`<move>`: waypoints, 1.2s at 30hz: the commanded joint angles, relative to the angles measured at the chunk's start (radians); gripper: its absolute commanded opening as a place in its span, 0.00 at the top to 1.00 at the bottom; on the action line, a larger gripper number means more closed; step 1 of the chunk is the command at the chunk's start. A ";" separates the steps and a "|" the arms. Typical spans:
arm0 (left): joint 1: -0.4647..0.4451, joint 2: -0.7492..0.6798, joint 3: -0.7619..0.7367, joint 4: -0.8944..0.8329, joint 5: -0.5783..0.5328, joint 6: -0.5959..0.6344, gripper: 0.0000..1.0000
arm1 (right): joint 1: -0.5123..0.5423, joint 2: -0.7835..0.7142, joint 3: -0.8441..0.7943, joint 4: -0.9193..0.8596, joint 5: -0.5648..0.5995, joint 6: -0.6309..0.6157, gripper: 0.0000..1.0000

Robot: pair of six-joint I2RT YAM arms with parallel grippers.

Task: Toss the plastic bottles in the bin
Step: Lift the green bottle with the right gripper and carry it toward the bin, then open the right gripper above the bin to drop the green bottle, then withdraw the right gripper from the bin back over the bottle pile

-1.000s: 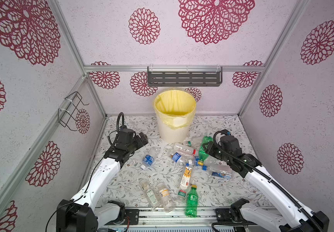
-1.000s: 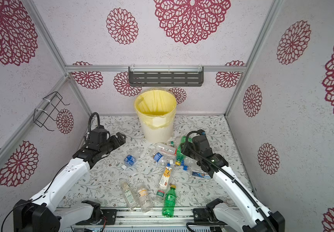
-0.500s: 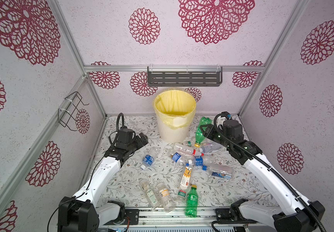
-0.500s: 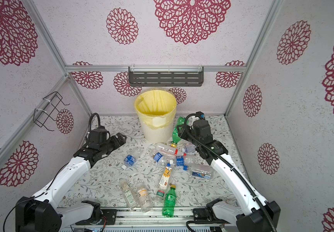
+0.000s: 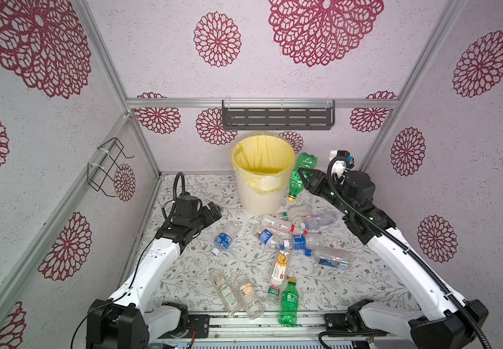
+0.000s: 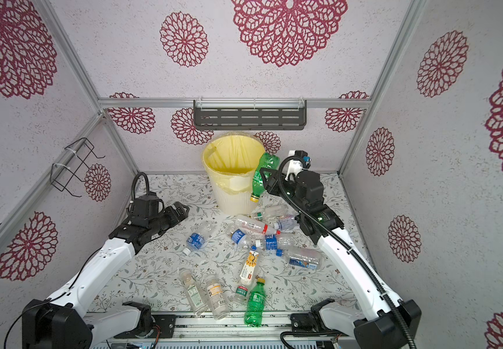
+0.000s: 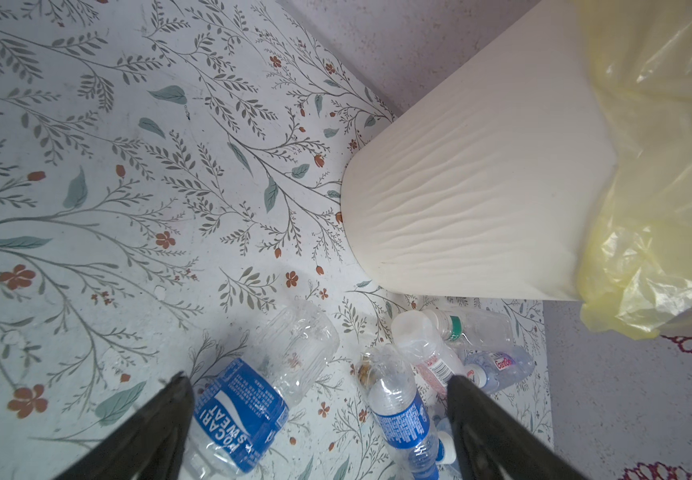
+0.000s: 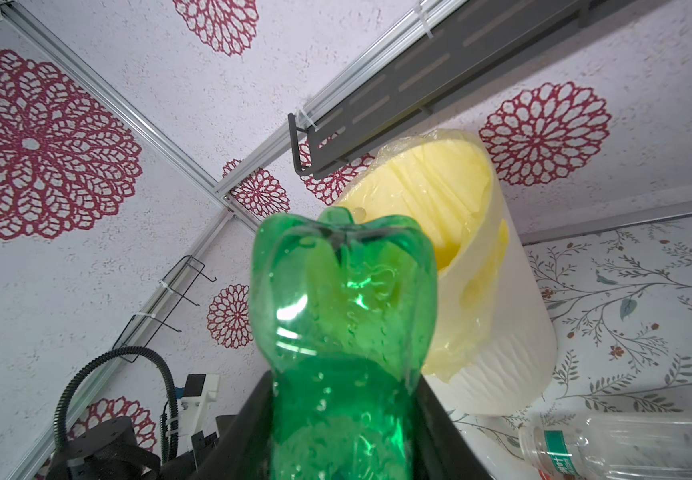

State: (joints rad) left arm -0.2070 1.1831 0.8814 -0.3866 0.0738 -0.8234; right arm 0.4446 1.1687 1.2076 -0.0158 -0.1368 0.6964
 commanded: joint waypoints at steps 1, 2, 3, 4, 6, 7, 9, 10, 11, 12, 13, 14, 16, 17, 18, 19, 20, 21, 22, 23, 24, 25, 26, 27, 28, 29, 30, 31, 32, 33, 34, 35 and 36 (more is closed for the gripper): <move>0.015 -0.014 -0.025 -0.009 -0.001 0.014 0.03 | -0.006 -0.091 -0.038 0.080 -0.003 -0.028 0.59; 0.018 -0.008 -0.025 -0.009 0.005 0.018 0.03 | -0.007 -0.114 -0.062 0.085 0.006 -0.026 0.58; 0.022 0.000 -0.024 -0.012 0.009 0.022 0.03 | -0.006 -0.130 -0.077 0.085 0.014 -0.024 0.58; 0.024 0.006 -0.021 -0.011 0.012 0.024 0.03 | -0.006 -0.144 -0.091 0.090 0.021 -0.021 0.58; 0.027 0.019 -0.019 -0.009 0.012 0.027 0.03 | -0.006 -0.159 -0.104 0.095 0.028 -0.016 0.58; 0.029 0.023 -0.019 -0.005 0.013 0.028 0.03 | -0.006 -0.158 -0.099 0.096 0.026 -0.015 0.58; 0.030 0.031 -0.021 0.001 0.012 0.032 0.03 | -0.007 -0.135 -0.068 0.090 0.019 -0.016 0.58; 0.031 0.033 -0.021 0.001 0.012 0.033 0.03 | -0.006 -0.119 -0.049 0.089 0.013 -0.017 0.58; 0.032 0.034 -0.021 0.002 0.015 0.033 0.03 | -0.006 -0.094 -0.021 0.094 0.005 -0.018 0.58; 0.032 0.033 -0.022 0.002 0.017 0.032 0.03 | -0.006 -0.060 0.016 0.100 -0.002 -0.019 0.58; 0.034 0.033 -0.024 0.003 0.021 0.031 0.03 | -0.007 -0.027 0.055 0.098 -0.007 -0.019 0.58; 0.034 0.030 -0.027 0.007 0.024 0.028 0.03 | -0.007 0.023 0.110 0.096 -0.015 -0.023 0.58; 0.034 0.025 -0.031 0.012 0.035 0.023 0.03 | -0.006 0.131 0.221 0.105 -0.029 -0.038 0.58; 0.034 0.022 -0.033 0.012 0.039 0.020 0.03 | -0.007 0.194 0.284 0.106 -0.016 -0.037 0.58; 0.034 0.018 -0.035 0.012 0.041 0.018 0.03 | -0.006 0.260 0.344 0.108 0.007 -0.036 0.58; 0.034 0.014 -0.034 0.010 0.044 0.017 0.03 | -0.006 0.323 0.412 0.101 0.024 -0.035 0.58; 0.034 0.010 -0.034 0.004 0.043 0.015 0.03 | -0.006 0.398 0.507 0.064 0.050 -0.036 0.57; 0.034 0.005 -0.036 0.005 0.045 0.015 0.03 | -0.006 0.482 0.606 0.015 0.070 -0.038 0.50; 0.035 0.002 -0.035 0.004 0.050 0.020 0.03 | -0.006 0.578 0.731 -0.059 0.070 -0.050 0.39; 0.036 0.000 -0.027 -0.007 0.051 0.029 0.03 | -0.007 0.677 0.898 -0.150 0.065 -0.061 0.12; 0.036 -0.002 -0.013 -0.029 0.044 0.038 0.03 | -0.007 0.755 1.031 -0.225 0.059 -0.067 0.01; 0.038 -0.002 0.003 -0.055 0.036 0.048 0.03 | -0.007 0.841 1.186 -0.309 0.049 -0.067 0.01; 0.040 -0.005 0.016 -0.075 0.031 0.052 0.03 | -0.005 0.886 1.278 -0.360 0.051 -0.061 0.01; 0.040 -0.009 0.023 -0.087 0.029 0.056 0.03 | -0.004 0.899 1.310 -0.374 0.051 -0.062 0.01; 0.040 -0.016 0.025 -0.094 0.029 0.058 0.03 | -0.002 0.889 1.301 -0.360 0.049 -0.062 0.01; 0.040 -0.024 0.023 -0.098 0.027 0.056 0.03 | 0.001 0.864 1.265 -0.336 0.051 -0.063 0.01; 0.040 -0.030 0.021 -0.099 0.026 0.056 0.03 | 0.003 0.829 1.210 -0.303 0.054 -0.063 0.01; 0.040 -0.036 0.018 -0.101 0.026 0.055 0.03 | 0.005 0.781 1.131 -0.248 0.056 -0.062 0.01; 0.041 -0.040 0.017 -0.104 0.026 0.055 0.03 | 0.005 0.725 1.038 -0.194 0.058 -0.062 0.01; 0.041 -0.042 0.017 -0.108 0.026 0.055 0.03 | 0.005 0.691 0.989 -0.164 0.057 -0.065 0.01; 0.041 -0.043 0.018 -0.111 0.026 0.055 0.03 | 0.005 0.645 0.917 -0.133 0.056 -0.073 0.01; 0.042 -0.043 0.020 -0.115 0.026 0.055 0.03 | 0.005 0.604 0.866 -0.120 0.063 -0.078 0.01; 0.043 -0.043 0.022 -0.119 0.026 0.054 0.03 | 0.005 0.575 0.816 -0.114 0.068 -0.082 0.01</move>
State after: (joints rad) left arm -0.1719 1.1538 0.8780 -0.4805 0.1112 -0.7773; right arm 0.4469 1.9053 2.0769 -0.2516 -0.0921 0.6456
